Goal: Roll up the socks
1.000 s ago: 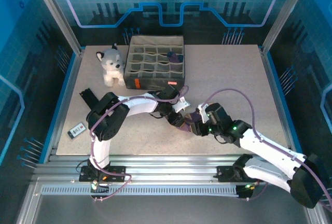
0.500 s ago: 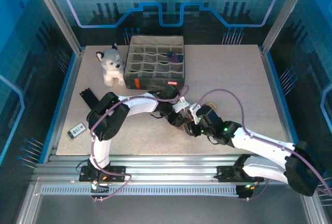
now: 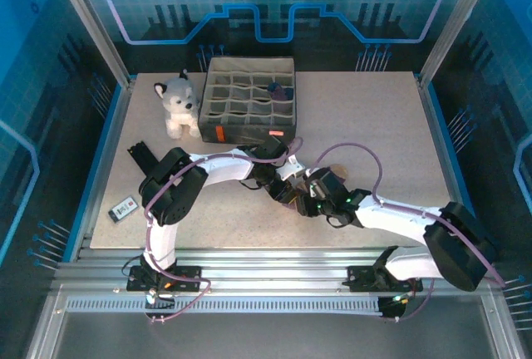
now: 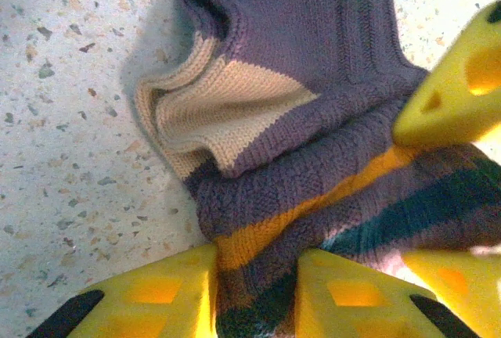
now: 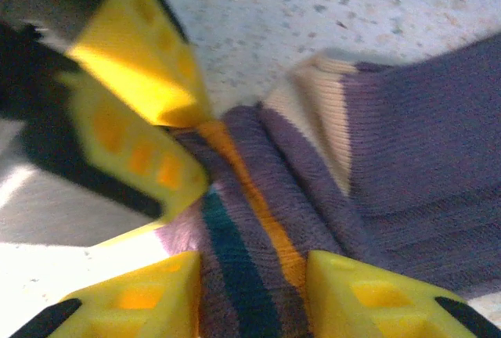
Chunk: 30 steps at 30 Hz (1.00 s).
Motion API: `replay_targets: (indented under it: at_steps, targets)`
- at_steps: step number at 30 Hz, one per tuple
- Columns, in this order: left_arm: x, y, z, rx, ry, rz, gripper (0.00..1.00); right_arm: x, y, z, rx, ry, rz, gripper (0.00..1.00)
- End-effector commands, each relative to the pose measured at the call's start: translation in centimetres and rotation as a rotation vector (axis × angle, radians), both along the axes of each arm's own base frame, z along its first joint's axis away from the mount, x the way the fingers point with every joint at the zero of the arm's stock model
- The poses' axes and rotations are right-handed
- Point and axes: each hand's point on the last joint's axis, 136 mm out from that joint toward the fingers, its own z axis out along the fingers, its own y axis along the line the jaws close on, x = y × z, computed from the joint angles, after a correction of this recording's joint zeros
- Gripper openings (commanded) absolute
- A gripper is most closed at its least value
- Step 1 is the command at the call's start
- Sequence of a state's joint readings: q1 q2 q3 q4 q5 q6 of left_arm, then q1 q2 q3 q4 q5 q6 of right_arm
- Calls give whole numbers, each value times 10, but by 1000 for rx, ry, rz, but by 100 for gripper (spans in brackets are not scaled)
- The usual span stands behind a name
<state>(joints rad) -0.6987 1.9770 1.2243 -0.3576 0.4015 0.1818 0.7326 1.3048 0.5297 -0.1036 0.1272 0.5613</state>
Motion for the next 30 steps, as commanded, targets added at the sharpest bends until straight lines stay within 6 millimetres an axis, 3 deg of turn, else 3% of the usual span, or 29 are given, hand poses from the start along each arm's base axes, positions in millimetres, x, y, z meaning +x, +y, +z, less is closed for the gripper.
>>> replay_targets:
  at_steps: [1,5,11,16,22,24,27,30]
  targets:
    - [-16,22,-33,121,73,5,28,-7,-29,-26,-43,115,-148,35]
    - [-17,23,-31,113,57,-10,29,-13,-41,-44,-46,203,-202,31]
    - [-15,16,-12,39,-27,-85,33,-22,-47,-58,-87,265,-203,27]
    - [-12,8,22,-90,-168,-210,36,-28,-48,-59,-84,277,-187,27]
    - [0,17,65,-250,-392,-328,38,-36,-48,-64,-75,330,-168,27]
    - [-8,20,72,-288,-459,-420,39,-37,-48,-64,-70,337,-168,27]
    - [-35,25,70,-348,-593,-647,41,-37,-47,-64,-66,341,-165,27]
    - [-40,27,64,-346,-709,-721,47,-38,-48,-64,-63,353,-162,27]
